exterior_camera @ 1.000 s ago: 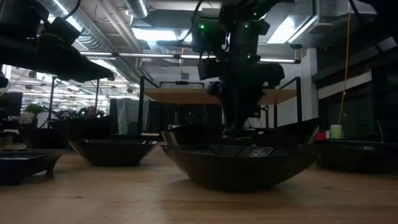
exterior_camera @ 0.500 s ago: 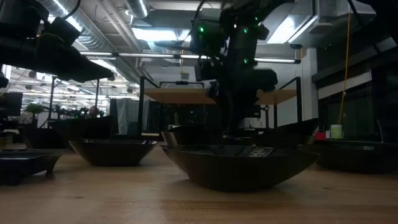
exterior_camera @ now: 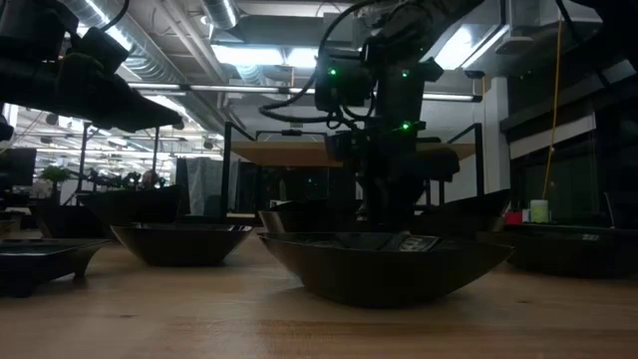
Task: Pick & Place Mini shaped plates
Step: Stack the leaf-shaped plate on top of the leaf-shaped plate on the shelf
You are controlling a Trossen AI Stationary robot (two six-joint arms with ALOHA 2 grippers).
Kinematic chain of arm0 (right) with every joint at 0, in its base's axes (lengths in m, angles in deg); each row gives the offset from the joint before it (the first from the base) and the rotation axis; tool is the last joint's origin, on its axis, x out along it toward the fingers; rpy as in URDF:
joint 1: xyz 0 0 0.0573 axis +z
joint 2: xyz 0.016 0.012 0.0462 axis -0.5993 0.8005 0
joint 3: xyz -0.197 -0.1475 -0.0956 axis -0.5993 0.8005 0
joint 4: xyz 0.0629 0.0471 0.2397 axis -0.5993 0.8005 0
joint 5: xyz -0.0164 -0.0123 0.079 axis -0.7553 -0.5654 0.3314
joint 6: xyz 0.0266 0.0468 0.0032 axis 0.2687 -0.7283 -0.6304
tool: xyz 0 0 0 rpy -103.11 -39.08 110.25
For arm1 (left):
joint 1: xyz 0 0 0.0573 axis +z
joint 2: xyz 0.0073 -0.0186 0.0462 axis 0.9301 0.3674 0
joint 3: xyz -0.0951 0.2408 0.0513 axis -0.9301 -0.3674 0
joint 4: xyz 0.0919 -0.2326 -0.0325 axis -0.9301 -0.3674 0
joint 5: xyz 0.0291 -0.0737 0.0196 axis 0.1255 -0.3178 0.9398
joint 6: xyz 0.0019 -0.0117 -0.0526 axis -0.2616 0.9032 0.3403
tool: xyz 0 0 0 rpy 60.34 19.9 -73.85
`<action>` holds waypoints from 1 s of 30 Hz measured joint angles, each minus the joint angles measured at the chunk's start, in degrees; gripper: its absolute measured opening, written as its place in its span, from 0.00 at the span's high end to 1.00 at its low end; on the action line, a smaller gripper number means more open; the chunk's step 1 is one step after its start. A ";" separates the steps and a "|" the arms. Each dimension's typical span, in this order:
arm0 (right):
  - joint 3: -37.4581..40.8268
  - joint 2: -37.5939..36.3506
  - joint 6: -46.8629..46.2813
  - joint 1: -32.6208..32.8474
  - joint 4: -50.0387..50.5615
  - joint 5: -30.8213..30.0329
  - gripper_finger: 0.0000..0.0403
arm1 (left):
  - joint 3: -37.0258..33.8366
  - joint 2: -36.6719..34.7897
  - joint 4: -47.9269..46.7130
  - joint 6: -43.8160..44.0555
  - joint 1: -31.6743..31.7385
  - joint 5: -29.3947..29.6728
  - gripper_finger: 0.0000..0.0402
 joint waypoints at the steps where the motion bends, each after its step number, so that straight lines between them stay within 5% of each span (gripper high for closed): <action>1: 0.00 0.00 -0.02 0.00 -0.07 0.01 0.60 | 0.00 0.00 0.00 0.00 0.00 0.00 0.74; 13: -0.12 -0.10 0.22 0.11 0.50 1.46 0.98 | 0.01 0.00 0.00 0.00 0.01 0.00 0.74; 30: -10.66 -0.07 1.08 0.11 15.92 7.16 0.99 | 0.01 0.00 0.00 0.00 0.02 0.00 0.74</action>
